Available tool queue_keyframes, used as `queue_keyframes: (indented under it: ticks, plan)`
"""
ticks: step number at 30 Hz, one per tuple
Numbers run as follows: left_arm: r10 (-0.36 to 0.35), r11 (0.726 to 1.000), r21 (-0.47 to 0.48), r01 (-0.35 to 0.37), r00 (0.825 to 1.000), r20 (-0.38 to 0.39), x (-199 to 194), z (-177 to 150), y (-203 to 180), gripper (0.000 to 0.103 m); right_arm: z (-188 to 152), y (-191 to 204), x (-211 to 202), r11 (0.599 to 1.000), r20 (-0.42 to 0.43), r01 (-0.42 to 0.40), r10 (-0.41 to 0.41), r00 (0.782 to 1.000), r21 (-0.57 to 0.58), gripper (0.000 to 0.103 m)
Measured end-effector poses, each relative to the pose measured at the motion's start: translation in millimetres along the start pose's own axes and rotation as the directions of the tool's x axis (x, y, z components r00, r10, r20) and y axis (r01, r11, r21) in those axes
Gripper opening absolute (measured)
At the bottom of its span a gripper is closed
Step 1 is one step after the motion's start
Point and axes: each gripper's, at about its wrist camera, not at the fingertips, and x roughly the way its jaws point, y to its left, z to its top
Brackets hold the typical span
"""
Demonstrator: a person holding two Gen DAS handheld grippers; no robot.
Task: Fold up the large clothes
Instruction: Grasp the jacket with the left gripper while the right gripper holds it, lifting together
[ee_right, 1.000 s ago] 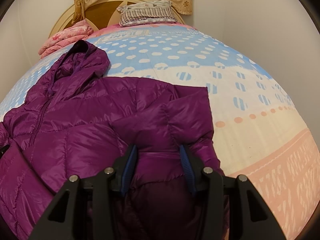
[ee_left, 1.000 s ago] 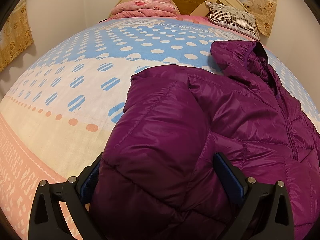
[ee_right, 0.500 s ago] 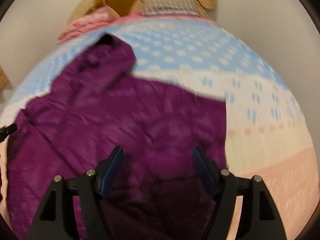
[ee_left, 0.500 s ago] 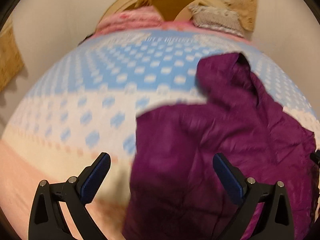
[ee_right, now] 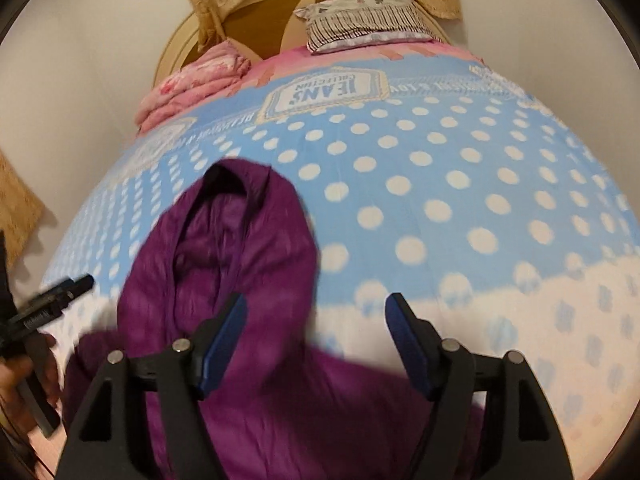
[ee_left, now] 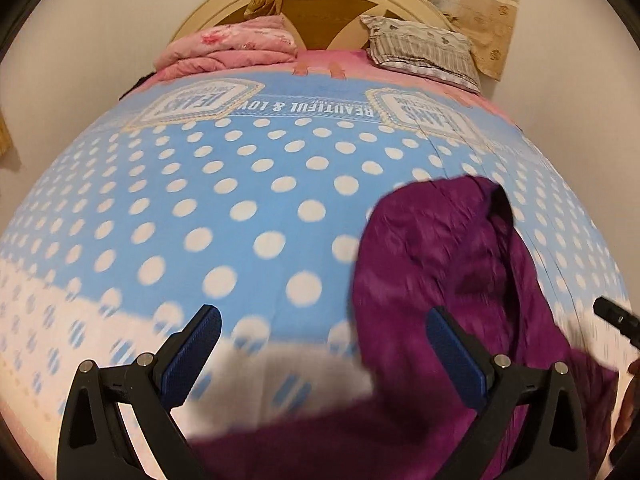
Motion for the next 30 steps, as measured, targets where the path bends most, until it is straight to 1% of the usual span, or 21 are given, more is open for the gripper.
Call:
queue_keyframes:
  ticks: [2,4,5,7,10,13,15,16,17,18,19,20,21,22,23,26,27,29,30]
  plan:
    - [-0.014,0.999,-0.032,0.014,1.0,0.004,16,10,1,0.102,9,-2,11,0.999,0.015,-0.016,0.016,1.0,0.033,0.075]
    - [-0.045,0.997,-0.06,0.044,0.999,-0.012,33,17,3,0.102,16,-7,29,0.997,0.011,-0.032,0.031,0.999,0.067,0.075]
    - [-0.043,0.997,-0.063,0.042,0.999,-0.019,40,18,3,0.102,19,-8,35,0.996,0.007,-0.036,0.035,0.999,0.079,0.075]
    - [-0.047,0.997,-0.065,0.046,0.999,-0.022,51,20,2,0.102,22,-8,50,0.995,-0.006,-0.038,0.039,0.999,0.094,0.075]
    - [-0.067,0.996,-0.064,0.065,0.997,-0.035,66,18,-1,0.102,22,-3,66,0.997,-0.02,-0.032,0.034,0.999,0.064,0.075]
    - [-0.084,0.996,-0.032,0.083,0.996,-0.035,75,15,-8,0.101,22,-3,80,0.997,-0.044,-0.037,0.04,0.998,0.066,0.075]
    - [-0.087,0.996,0.002,0.088,0.995,-0.057,83,11,-13,0.089,23,-4,85,0.997,-0.05,-0.039,0.043,0.998,0.066,0.075]
    - [-0.101,0.994,0.023,0.103,0.992,-0.081,89,8,-17,0.071,24,-2,85,0.997,-0.043,-0.045,0.047,0.998,0.055,0.072]
    - [-0.106,0.993,0.043,0.11,0.991,-0.086,91,6,-20,0.064,24,-1,87,0.997,-0.048,-0.061,0.064,0.997,0.047,0.054]
    - [-0.108,0.992,0.062,0.112,0.992,-0.064,89,5,-22,0.057,24,1,90,0.997,-0.061,-0.072,0.074,0.995,0.034,0.043]
    - [-0.151,0.985,0.078,0.155,0.987,-0.056,86,5,-26,0.023,22,4,91,0.997,-0.072,-0.071,0.071,0.995,0.01,0.027]
    - [-0.191,0.977,0.08,0.197,0.979,-0.076,86,5,-28,0.008,20,7,89,0.997,-0.077,-0.076,0.074,0.994,-0.021,0.017]
    - [-0.185,0.978,0.087,0.191,0.98,-0.067,82,6,-30,0.008,18,9,87,0.996,-0.07,-0.077,0.074,0.995,-0.04,0.015]
    - [-0.183,0.978,0.096,0.188,0.982,-0.055,78,7,-31,0.004,17,9,82,0.996,-0.058,-0.075,0.072,0.996,-0.053,0.013]
    - [-0.194,0.975,0.103,0.197,0.98,-0.043,73,8,-32,0.003,15,8,75,0.995,-0.044,-0.084,0.082,0.996,-0.054,0.011]
    - [-0.243,0.965,0.1,0.241,0.97,0.003,49,12,-31,0.002,14,8,53,0.992,0.004,-0.101,0.102,0.995,-0.072,0.009]
    - [-0.263,0.96,0.107,0.258,0.964,0.039,36,13,-31,0.002,14,8,45,0.991,0.022,-0.11,0.112,0.994,-0.079,0.009]
    - [-0.284,0.954,0.118,0.275,0.957,0.067,19,13,-33,0.002,12,8,24,0.988,0.063,-0.122,0.128,0.99,-0.096,0.009]
    - [-0.294,0.951,0.122,0.284,0.953,0.075,14,12,-35,0.002,12,8,20,0.988,0.068,-0.123,0.13,0.989,-0.096,0.008]
